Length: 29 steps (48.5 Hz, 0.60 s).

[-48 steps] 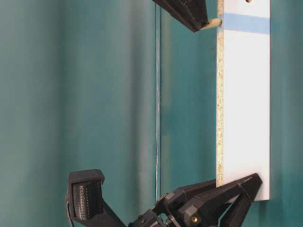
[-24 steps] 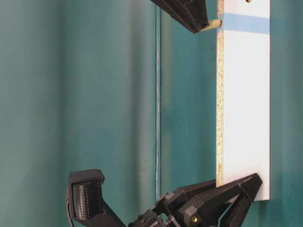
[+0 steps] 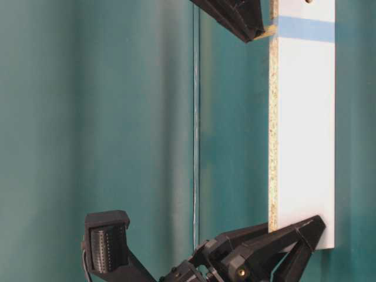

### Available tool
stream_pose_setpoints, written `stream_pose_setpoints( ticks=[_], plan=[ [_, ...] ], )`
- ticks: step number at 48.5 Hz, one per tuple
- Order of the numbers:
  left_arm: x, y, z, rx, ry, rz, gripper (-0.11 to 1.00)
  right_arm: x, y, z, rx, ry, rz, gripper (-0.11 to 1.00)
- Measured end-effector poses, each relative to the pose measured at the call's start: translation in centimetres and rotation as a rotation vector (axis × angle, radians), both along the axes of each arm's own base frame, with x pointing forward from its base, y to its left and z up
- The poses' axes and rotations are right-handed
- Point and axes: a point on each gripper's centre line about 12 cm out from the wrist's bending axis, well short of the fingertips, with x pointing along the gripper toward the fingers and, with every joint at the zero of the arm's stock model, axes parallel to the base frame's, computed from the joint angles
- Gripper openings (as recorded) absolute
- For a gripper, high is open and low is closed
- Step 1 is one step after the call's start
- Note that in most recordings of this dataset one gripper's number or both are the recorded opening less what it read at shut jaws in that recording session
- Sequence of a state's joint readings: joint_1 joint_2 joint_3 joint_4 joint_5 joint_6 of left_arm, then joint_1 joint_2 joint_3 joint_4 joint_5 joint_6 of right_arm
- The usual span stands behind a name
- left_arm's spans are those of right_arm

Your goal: Insert the rod into the hole on the wooden board.

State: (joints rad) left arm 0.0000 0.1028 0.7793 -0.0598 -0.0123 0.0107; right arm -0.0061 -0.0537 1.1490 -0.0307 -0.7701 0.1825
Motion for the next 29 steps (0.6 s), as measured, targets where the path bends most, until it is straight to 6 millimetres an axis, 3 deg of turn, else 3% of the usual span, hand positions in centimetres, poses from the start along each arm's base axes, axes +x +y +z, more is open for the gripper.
stream_pose_setpoints(
  ticks=[29],
  plan=[
    [-0.06, 0.00, -0.05, 0.001, 0.006, -0.001, 0.38, -0.91, 0.05, -0.67, 0.001, 0.037, 0.001, 0.10]
  ],
)
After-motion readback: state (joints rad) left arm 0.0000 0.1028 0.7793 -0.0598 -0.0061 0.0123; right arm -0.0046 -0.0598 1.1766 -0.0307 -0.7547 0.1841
